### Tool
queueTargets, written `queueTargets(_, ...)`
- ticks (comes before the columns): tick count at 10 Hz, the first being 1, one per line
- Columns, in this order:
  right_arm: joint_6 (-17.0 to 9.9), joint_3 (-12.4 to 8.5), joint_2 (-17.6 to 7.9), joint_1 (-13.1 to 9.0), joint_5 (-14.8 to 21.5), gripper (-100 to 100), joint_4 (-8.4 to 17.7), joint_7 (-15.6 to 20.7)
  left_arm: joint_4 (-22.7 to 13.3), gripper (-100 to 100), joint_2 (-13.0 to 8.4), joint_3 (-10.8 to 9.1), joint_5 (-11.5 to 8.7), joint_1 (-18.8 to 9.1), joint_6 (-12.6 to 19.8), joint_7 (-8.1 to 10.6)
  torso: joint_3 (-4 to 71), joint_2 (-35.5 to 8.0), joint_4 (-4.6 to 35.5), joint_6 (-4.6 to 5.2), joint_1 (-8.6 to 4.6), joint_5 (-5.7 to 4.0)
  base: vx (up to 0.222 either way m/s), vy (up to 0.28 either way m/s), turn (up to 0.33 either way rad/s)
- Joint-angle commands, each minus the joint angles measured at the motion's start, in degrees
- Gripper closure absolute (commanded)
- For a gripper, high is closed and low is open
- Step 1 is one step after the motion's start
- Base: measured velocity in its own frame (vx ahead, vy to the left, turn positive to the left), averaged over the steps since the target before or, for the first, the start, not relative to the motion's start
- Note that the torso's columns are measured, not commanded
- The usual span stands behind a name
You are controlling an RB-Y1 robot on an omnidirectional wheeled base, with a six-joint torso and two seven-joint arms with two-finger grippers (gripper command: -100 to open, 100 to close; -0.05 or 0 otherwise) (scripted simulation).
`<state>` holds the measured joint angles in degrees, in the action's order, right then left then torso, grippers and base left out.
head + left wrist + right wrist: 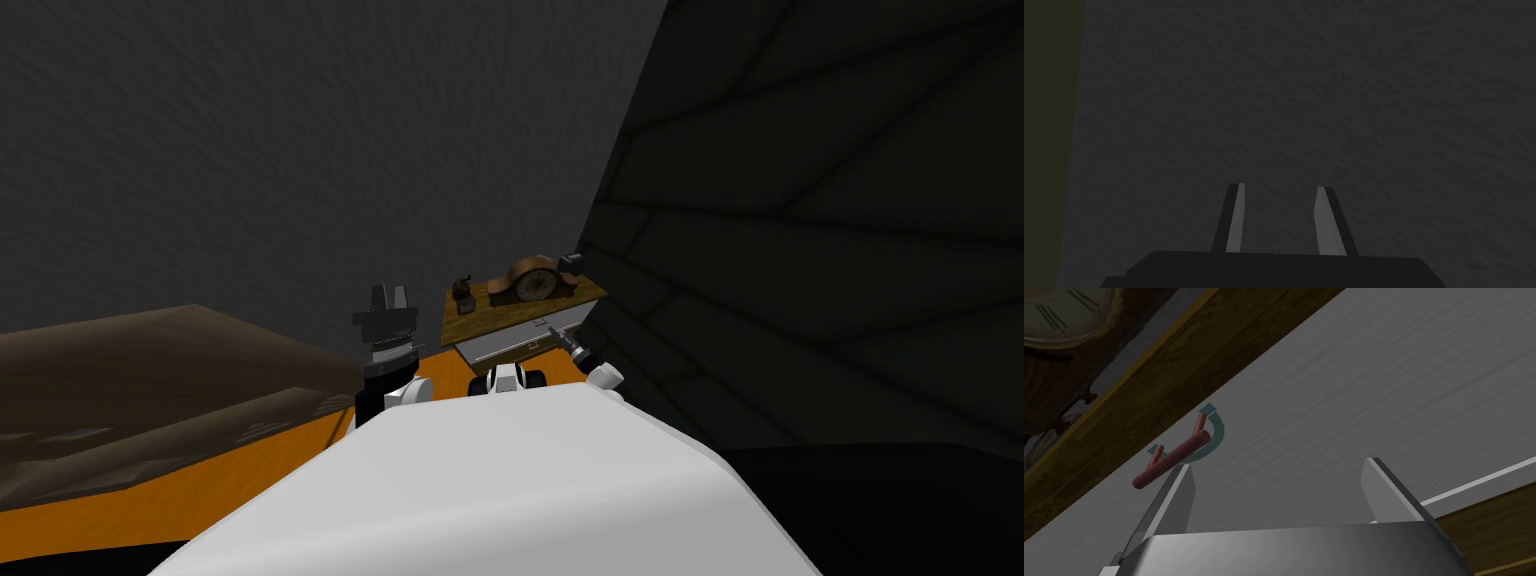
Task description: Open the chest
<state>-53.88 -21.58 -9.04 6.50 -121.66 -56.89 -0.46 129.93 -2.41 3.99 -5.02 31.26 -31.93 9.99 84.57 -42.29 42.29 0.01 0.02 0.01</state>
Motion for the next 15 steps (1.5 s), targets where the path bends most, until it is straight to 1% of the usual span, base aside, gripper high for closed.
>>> queueTargets(1,-2.9,-0.6,0.7,-0.2,-3.6,-100,2.7,0.8,0.0,0,0.0,0.0,0.0,0.0,0.0,0.0,0.0,0.0,0.0,-0.01,0.0,0.0,0.004,-0.005,0.015)
queueTargets(2,-5.1,-1.0,1.3,-0.4,-5.8,-100,4.7,1.3,0.0,0,0.0,0.0,0.0,0.0,0.0,0.0,0.0,0.0,0.0,0.0,-0.01,0.0,0.007,-0.01,0.029)
queueTargets(3,-5.1,-1.0,1.3,-0.4,-6.1,-100,4.7,1.3,0.0,0,0.0,0.0,0.0,0.0,0.0,0.0,0.0,0.0,0.0,-0.01,-0.03,-0.01,0.005,-0.008,0.022)
queueTargets(5,-8.6,-1.8,2.9,-0.6,-10.0,-100,8.1,2.3,0.0,0,0.0,0.0,0.0,0.0,0.0,0.0,0.0,0.0,0.0,-0.01,-0.04,-0.01,0.009,-0.012,0.035)
queueTargets(6,-8.9,-1.8,2.9,-0.6,-10.6,-100,8.2,2.3,0.0,0,0.0,0.0,0.0,0.0,0.0,0.0,0.0,0.0,0.0,0.0,-0.01,-0.01,0.004,-0.006,0.016)
queueTargets(8,-12.0,-2.4,5.1,-0.7,-14.0,-100,10.9,3.1,0.0,0,0.0,0.0,0.0,0.0,0.0,0.0,0.0,0.0,0.0,-0.01,-0.02,-0.01,0.006,-0.008,0.023)
queueTargets(15,-12.0,-2.4,5.1,-0.7,-14.0,-100,10.9,3.1,0.0,0,0.0,0.0,0.0,0.0,0.0,0.0,0.0,0.0,0.0,0.0,0.0,0.0,0.0,0.0,0.0)
